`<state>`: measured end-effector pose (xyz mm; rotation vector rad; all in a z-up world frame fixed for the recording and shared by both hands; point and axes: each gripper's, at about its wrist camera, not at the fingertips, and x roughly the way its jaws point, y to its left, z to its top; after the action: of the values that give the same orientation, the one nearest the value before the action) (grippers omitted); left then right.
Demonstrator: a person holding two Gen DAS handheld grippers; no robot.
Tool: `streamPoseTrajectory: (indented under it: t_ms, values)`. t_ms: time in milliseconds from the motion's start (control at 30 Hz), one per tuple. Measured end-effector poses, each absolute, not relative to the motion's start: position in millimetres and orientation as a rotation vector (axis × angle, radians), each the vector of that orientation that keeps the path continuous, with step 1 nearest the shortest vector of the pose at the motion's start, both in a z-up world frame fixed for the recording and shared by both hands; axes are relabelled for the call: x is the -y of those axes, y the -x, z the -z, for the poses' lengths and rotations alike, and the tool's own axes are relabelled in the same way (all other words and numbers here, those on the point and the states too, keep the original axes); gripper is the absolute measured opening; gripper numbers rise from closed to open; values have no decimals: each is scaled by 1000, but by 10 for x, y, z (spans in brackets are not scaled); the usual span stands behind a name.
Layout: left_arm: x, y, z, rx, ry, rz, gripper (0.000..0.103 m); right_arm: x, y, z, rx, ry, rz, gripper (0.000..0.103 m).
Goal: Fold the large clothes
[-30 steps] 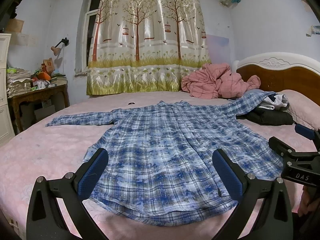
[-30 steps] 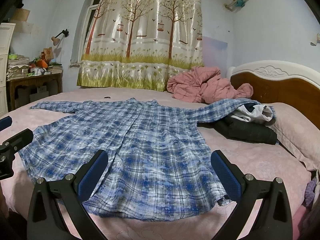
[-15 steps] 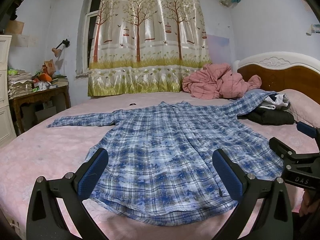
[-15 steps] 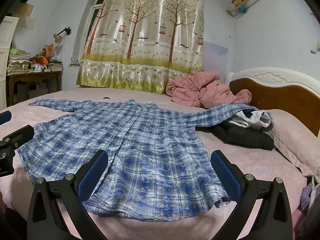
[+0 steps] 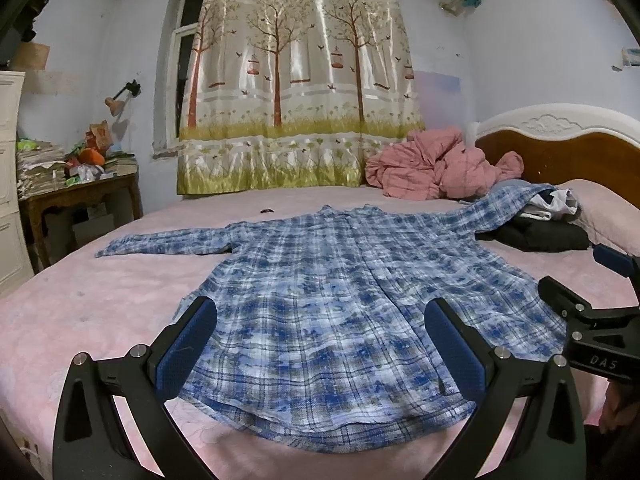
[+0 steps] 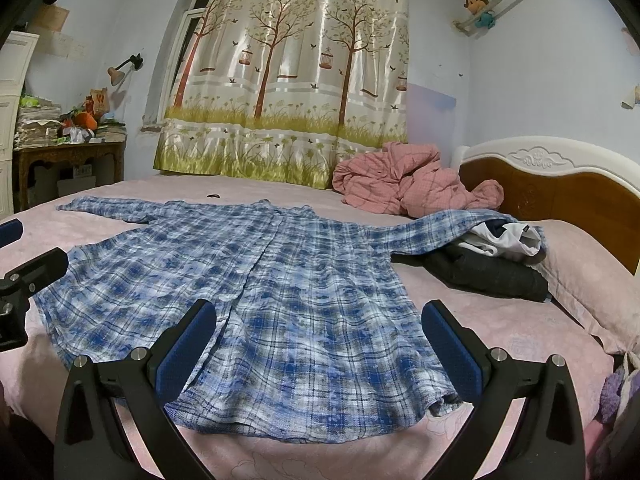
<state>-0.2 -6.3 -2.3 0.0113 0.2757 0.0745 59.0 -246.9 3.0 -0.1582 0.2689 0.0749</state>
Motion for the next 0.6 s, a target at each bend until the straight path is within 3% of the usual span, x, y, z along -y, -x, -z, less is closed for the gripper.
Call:
streamPoseTrajectory:
  t_ms: [600]
  values:
    - [36,211,-103,-161,37,-21,103,2598,-405,-93,-263,92,-155,103]
